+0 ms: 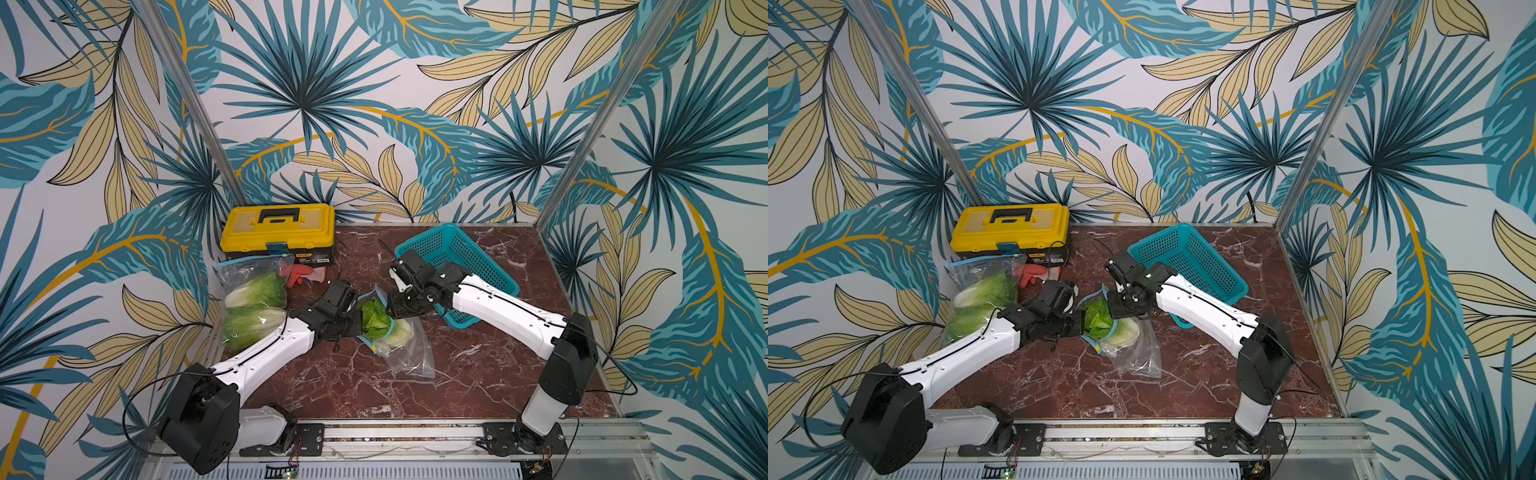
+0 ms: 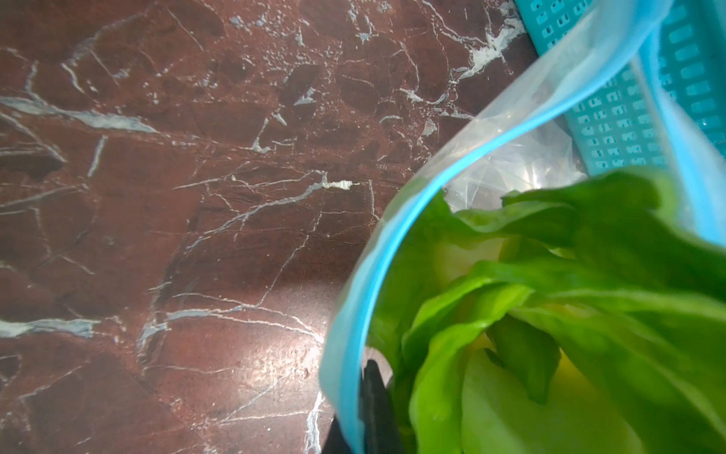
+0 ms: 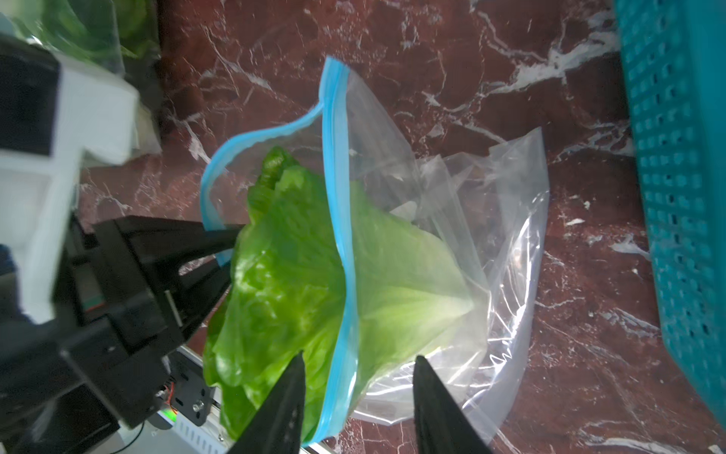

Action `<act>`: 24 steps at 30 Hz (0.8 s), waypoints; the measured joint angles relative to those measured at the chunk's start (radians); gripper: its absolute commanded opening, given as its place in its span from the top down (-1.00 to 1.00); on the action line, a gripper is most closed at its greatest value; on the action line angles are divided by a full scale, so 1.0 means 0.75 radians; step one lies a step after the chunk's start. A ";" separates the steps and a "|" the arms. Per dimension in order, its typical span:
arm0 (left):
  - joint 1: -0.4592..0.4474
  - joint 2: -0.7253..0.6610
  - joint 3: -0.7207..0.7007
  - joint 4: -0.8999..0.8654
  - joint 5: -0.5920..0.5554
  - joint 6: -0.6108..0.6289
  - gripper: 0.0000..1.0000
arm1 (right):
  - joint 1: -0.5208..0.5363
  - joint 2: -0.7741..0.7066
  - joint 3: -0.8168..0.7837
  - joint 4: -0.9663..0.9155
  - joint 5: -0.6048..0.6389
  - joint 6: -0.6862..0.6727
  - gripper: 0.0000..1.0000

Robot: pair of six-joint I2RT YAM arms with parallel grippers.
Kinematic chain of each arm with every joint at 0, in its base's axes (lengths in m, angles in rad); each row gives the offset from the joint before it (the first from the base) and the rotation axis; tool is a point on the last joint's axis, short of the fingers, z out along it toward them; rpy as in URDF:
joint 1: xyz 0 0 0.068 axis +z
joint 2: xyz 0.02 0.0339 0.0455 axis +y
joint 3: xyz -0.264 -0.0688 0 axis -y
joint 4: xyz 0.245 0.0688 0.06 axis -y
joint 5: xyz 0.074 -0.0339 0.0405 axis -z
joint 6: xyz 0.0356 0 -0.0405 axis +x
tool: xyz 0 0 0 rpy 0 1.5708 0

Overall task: Put the chinese cabbages into a zipper bag and zip it
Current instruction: Adjust the zipper food storage bag at the center of the board.

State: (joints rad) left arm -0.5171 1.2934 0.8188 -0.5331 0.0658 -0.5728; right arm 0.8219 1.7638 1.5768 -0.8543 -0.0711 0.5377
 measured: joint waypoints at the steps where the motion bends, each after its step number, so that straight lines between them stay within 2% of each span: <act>1: 0.000 0.000 0.000 0.000 0.001 -0.001 1.00 | 0.010 0.013 0.000 -0.007 0.001 -0.003 0.10; 4: 0.000 0.000 0.000 0.000 0.002 -0.002 1.00 | 0.038 0.054 0.000 -0.019 0.015 -0.013 0.28; 6: 0.000 0.000 0.000 0.000 0.003 -0.003 1.00 | 0.049 0.080 0.001 -0.030 0.037 -0.017 0.74; 8: 0.000 -0.002 0.007 -0.003 0.012 -0.005 1.00 | 0.052 0.096 0.009 -0.048 0.067 -0.025 0.97; 11: 0.000 -0.027 0.063 -0.046 0.039 -0.017 1.00 | 0.051 0.094 0.037 -0.097 0.120 -0.041 1.00; 14: 0.000 -0.092 0.204 -0.124 0.047 -0.025 1.00 | 0.050 0.053 0.107 -0.155 0.173 -0.067 1.00; 17: 0.001 -0.144 0.391 -0.191 0.084 -0.031 1.00 | 0.044 -0.007 0.246 -0.230 0.175 -0.092 1.00; 21: -0.013 -0.127 0.641 -0.257 0.145 -0.040 1.00 | 0.035 -0.054 0.508 -0.289 0.164 -0.118 1.00; 24: -0.017 -0.116 0.761 -0.308 0.176 -0.039 1.00 | 0.022 -0.084 0.567 -0.281 0.158 -0.133 1.00</act>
State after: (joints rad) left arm -0.5297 1.2060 1.3895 -0.7639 0.1982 -0.6018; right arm 0.8387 1.7004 2.0018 -1.0653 0.0475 0.4377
